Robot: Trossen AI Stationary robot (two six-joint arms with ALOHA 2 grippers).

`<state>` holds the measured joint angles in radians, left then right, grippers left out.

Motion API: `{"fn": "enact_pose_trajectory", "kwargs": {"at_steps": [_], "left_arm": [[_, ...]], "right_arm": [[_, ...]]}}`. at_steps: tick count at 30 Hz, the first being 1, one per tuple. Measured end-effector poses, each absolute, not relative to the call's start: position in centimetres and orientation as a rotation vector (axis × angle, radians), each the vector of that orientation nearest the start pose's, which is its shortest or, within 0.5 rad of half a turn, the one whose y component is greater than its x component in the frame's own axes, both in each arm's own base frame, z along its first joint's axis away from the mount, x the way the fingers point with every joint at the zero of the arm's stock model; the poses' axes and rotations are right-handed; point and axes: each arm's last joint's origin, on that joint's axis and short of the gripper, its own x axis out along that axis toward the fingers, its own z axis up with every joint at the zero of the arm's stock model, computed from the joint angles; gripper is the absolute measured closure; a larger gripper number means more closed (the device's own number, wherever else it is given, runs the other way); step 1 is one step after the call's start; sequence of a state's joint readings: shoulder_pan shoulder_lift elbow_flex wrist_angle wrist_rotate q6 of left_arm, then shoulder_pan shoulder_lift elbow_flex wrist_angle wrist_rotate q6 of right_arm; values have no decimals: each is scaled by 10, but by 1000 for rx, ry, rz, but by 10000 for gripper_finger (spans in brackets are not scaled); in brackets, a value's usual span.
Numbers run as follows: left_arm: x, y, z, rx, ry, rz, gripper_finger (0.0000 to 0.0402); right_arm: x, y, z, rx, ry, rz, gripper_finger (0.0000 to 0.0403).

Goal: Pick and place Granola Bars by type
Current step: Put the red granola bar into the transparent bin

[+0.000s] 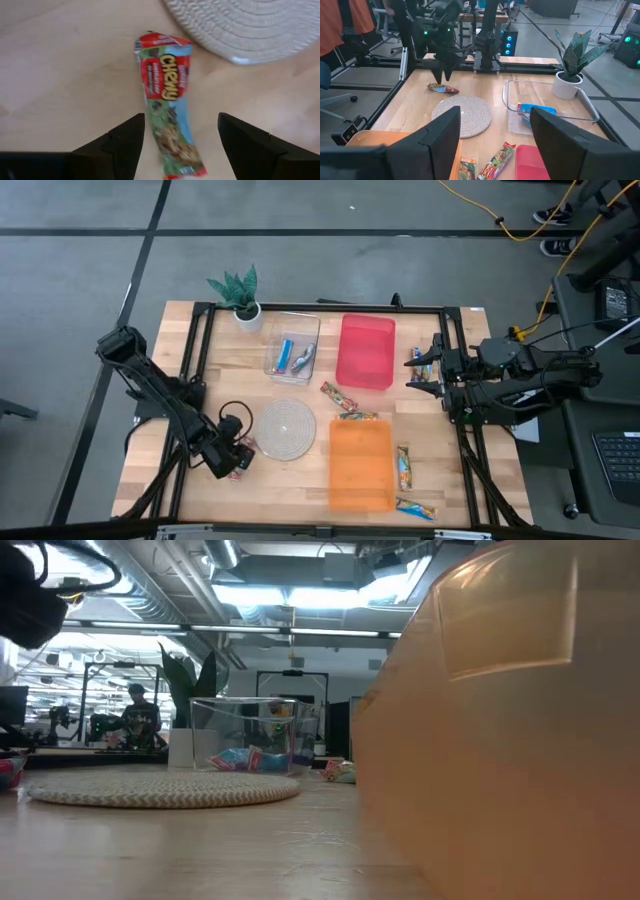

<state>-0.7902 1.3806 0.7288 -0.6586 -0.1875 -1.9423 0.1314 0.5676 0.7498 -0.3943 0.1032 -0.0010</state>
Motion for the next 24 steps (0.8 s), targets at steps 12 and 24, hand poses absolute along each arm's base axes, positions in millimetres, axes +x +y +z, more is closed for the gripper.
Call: {"fn": "enact_pose_trajectory", "kwargs": {"at_steps": [12, 24], "left_arm": [[174, -168, 136, -1006, 1166, 780, 159], [173, -166, 134, -1021, 1167, 830, 230]], "right_arm": [[121, 13, 328, -28, 211, 28, 162], [121, 13, 328, -27, 211, 28, 162]]}}
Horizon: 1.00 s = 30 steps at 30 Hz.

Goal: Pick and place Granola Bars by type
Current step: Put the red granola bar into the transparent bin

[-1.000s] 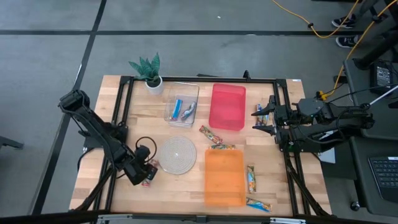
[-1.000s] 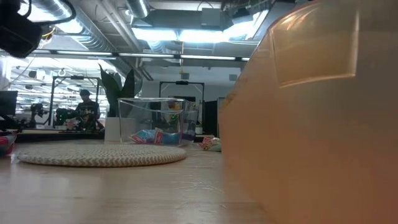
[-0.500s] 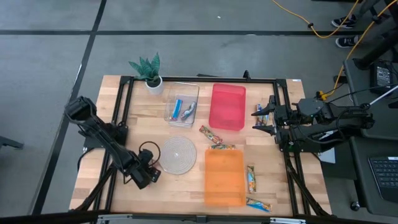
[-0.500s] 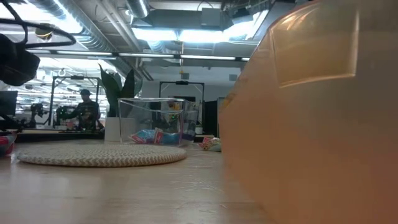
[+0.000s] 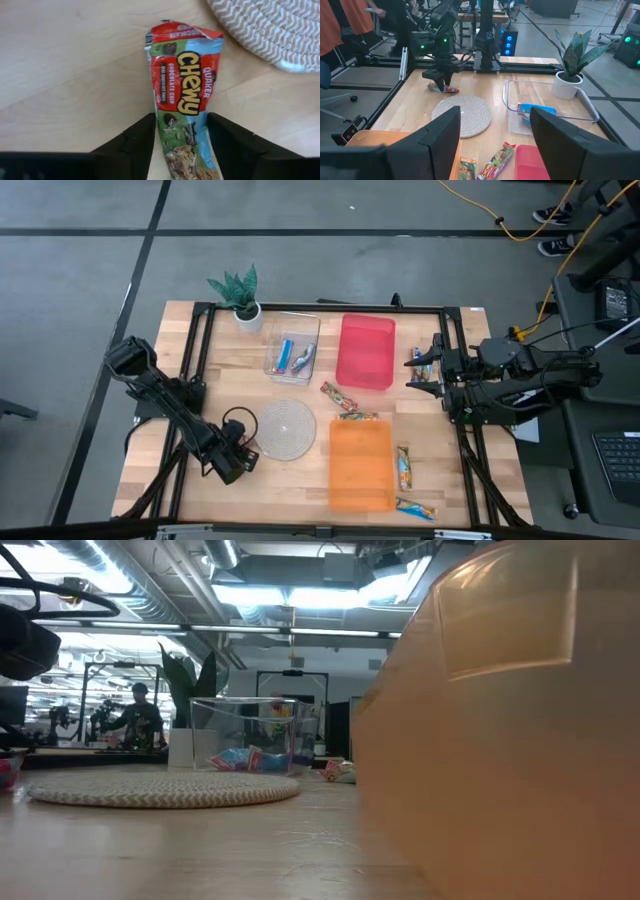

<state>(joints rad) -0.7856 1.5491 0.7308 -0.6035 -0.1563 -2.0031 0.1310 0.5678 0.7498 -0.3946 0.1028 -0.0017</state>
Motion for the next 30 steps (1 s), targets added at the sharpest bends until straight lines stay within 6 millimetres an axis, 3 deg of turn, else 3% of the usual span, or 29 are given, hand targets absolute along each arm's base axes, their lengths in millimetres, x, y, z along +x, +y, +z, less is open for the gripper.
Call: {"fn": "enact_pose_trajectory", "kwargs": {"at_steps": [8, 20, 30], "left_arm": [[174, -168, 138, -1014, 1173, 842, 282], [194, -181, 166, -1067, 1066, 778, 312], [242, -176, 219, -974, 910, 586, 325]], "right_arm": [[121, 13, 328, -26, 211, 28, 162], [121, 13, 328, -30, 211, 29, 162], [121, 13, 328, -33, 211, 29, 162]]}}
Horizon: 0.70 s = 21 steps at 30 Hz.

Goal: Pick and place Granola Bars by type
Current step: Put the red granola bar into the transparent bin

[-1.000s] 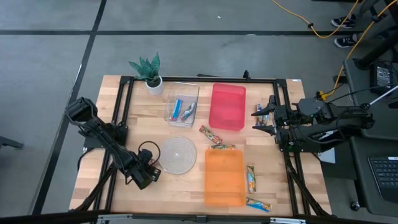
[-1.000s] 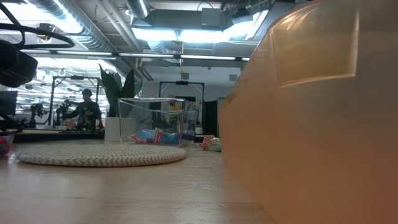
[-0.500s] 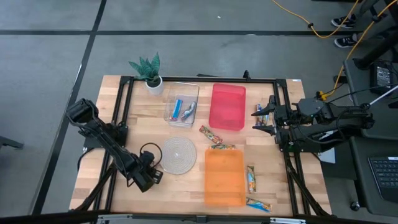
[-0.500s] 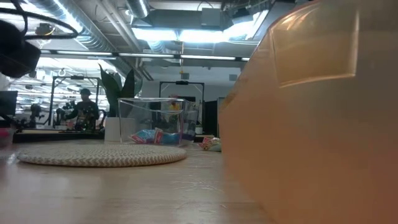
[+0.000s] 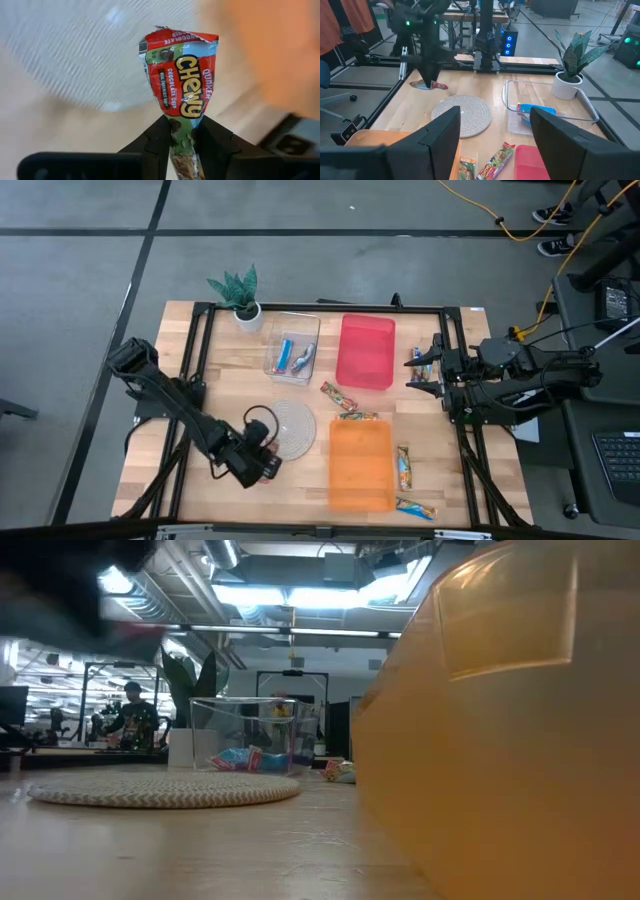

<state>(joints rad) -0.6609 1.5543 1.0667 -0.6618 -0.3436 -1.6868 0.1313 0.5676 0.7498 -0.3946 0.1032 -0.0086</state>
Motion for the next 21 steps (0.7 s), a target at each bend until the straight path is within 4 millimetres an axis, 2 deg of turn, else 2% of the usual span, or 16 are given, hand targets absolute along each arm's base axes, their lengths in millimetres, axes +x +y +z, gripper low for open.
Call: {"fn": "enact_pose_trajectory", "kwargs": {"at_steps": [5, 10, 15, 21], "left_arm": [[273, -160, 259, -857, 819, 471, 325], [298, -136, 298, -759, 733, 396, 327], [315, -103, 334, -672, 653, 384, 328], [323, -52, 365, -587, 635, 441, 332]], "right_arm": [[121, 13, 328, -31, 211, 29, 162], [121, 13, 329, -31, 211, 28, 162], [121, 13, 328, -33, 211, 28, 162], [121, 13, 329, -33, 210, 28, 162]]}}
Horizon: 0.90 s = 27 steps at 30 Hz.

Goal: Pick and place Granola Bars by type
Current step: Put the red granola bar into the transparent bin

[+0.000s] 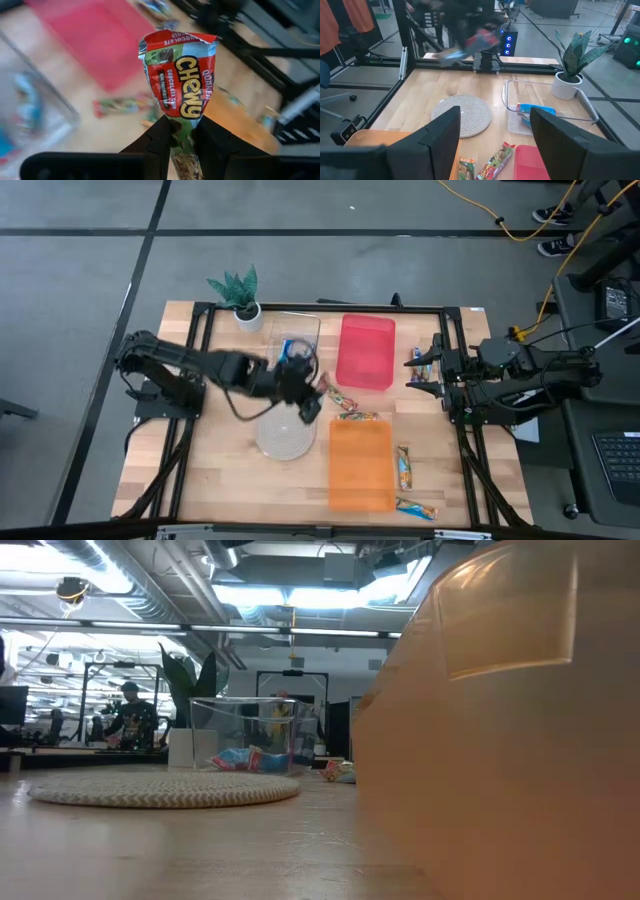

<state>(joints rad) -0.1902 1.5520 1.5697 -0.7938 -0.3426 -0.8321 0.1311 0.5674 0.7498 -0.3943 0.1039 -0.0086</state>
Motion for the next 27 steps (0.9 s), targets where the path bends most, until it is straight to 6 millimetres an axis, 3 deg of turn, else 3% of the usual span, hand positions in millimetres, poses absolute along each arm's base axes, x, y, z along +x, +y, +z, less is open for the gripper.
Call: {"fn": "enact_pose_trajectory", "kwargs": {"at_steps": [4, 13, 20, 27], "left_arm": [[319, -14, 373, -586, 666, 555, 332], [310, 69, 368, -570, 737, 675, 332], [298, 115, 364, -480, 780, 723, 332], [297, 143, 319, -438, 958, 688, 332]], "right_arm": [[121, 13, 329, -49, 210, 30, 162], [121, 13, 328, -138, 209, 38, 162], [121, 13, 329, -138, 208, 38, 162], [121, 13, 329, -138, 208, 38, 162]]}}
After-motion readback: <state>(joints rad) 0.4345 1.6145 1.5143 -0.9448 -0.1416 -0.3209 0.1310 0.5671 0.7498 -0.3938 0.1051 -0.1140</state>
